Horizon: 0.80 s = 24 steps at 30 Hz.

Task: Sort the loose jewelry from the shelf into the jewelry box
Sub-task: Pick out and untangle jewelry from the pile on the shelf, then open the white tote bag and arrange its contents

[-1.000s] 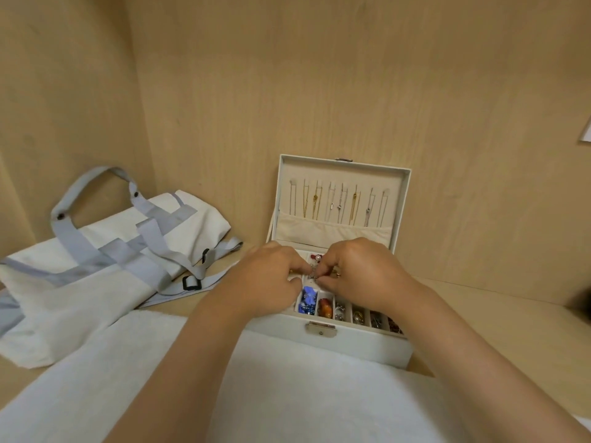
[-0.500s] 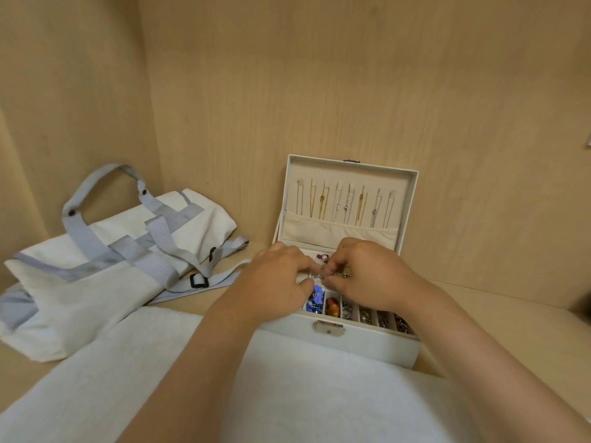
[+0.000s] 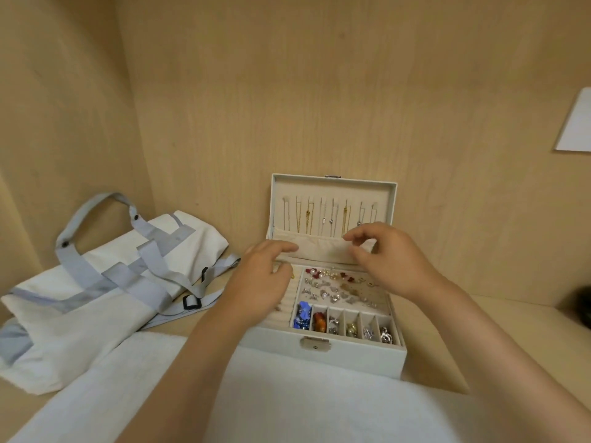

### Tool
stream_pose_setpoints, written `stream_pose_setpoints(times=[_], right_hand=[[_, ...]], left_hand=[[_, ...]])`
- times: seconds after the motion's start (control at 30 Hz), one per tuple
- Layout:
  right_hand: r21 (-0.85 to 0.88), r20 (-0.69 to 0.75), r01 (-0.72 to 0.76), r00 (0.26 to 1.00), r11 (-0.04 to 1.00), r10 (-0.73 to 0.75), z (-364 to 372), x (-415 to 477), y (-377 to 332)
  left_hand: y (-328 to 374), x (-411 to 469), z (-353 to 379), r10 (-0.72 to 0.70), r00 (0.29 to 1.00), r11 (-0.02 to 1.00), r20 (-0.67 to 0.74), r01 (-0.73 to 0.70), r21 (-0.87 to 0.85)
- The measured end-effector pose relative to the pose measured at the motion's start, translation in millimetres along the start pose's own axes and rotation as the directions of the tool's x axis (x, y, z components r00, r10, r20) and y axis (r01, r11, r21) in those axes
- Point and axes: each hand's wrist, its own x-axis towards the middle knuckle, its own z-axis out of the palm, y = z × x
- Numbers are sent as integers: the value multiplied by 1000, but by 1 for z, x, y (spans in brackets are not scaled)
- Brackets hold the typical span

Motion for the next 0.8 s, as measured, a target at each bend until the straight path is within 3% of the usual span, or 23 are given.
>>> stream_pose_setpoints(times=[0.2,0.4,0.53,0.63,0.8], right_hand=[[1,-174,-122,977,992,121,-29,29,20],[44,-262,-171,949,984,176,-29,47,19],[189,-201,-185,954,964,222,-28,50,23],[232,-237,-144,951,962,200,-34,43,22],[125,-177,-80,979,989,101,-56,21,10]], left_hand=[[15,60,-12,-127,984,989,-128,116,-90],[32,95,-12,-159,987,980,-12,156,-124],[32,101,-13,-203,977,937,-63,176,-303],[34,97,-21,-222,966,903,-135,151,-402],[35,76,-41,-147,965,970,-217,97,-223]])
